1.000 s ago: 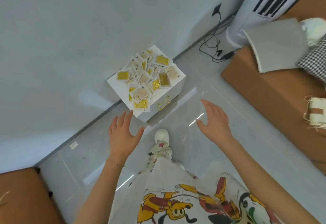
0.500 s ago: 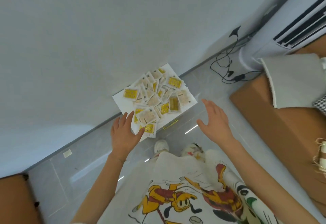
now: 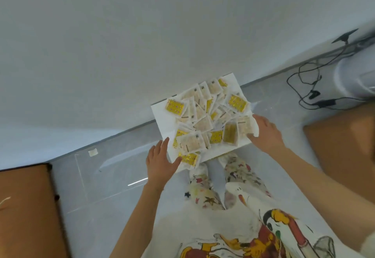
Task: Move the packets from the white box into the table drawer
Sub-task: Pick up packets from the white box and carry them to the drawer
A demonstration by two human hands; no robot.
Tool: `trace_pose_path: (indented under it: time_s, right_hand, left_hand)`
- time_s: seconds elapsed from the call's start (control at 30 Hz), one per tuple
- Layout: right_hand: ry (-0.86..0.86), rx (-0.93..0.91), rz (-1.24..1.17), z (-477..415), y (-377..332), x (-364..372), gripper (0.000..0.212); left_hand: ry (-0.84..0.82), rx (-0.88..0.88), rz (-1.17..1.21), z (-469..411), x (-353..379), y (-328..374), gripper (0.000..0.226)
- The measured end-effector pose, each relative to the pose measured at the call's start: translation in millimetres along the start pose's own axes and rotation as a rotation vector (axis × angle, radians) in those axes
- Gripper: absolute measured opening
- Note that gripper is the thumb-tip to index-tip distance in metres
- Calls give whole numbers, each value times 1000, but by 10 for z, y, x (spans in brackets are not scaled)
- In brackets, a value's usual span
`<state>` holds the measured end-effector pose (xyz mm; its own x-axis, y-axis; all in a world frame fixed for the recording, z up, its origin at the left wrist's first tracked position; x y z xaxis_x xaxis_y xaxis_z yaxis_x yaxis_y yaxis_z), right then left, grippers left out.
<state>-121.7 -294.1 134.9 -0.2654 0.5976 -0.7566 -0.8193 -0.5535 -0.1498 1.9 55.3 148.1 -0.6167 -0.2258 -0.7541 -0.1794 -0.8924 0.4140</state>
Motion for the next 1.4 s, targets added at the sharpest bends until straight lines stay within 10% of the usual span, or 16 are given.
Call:
trace_pose_path:
  time_s: [0.4, 0.63, 0.87, 1.4]
  right_hand:
    - [-104, 204, -333, -2328, 326, 875, 112]
    - [-10, 38, -484, -2425, 136, 884, 28]
    - [201, -7, -377, -2240, 108, 772, 35]
    - [206, 25, -996, -1773, 243, 305, 22]
  left_hand:
    - [51, -418, 316, -970, 1600, -716, 109]
    - [189, -424, 292, -1009, 1825, -752, 98]
    - [274, -448, 336, -1030, 1758, -747, 88]
    - [304, -402, 553, -1196, 1463, -769, 46]
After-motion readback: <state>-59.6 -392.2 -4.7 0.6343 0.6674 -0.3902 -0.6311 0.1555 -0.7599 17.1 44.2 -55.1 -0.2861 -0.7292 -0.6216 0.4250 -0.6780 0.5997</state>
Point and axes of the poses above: each hand's wrist, its own z-axis away from the middle knuckle, its own x-axis out of the palm, y = z × x, the point moved 8 cm from there along -z, towards the middle knuckle, and after that the axes turned 7 degrees about x, right-handed, at the moved point
